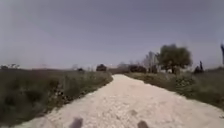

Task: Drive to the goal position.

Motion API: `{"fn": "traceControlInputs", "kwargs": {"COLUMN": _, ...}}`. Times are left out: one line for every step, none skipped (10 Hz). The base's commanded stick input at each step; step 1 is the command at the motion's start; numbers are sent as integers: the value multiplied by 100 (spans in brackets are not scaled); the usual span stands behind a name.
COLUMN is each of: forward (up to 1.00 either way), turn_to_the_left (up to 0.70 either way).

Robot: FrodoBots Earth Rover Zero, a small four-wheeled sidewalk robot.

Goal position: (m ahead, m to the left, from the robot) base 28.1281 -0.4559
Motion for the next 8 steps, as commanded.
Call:
{"fn": "traceControlInputs", "kwargs": {"forward": 55, "turn_to_the_left": 0}}
{"fn": "traceControlInputs", "kwargs": {"forward": 45, "turn_to_the_left": 0}}
{"fn": "traceControlInputs", "kwargs": {"forward": 35, "turn_to_the_left": 0}}
{"fn": "traceControlInputs", "kwargs": {"forward": 25, "turn_to_the_left": 0}}
{"fn": "traceControlInputs", "kwargs": {"forward": 11, "turn_to_the_left": 0}}
{"fn": "traceControlInputs", "kwargs": {"forward": 0, "turn_to_the_left": 0}}
{"fn": "traceControlInputs", "kwargs": {"forward": 0, "turn_to_the_left": 0}}
{"fn": "traceControlInputs", "kwargs": {"forward": 0, "turn_to_the_left": 0}}
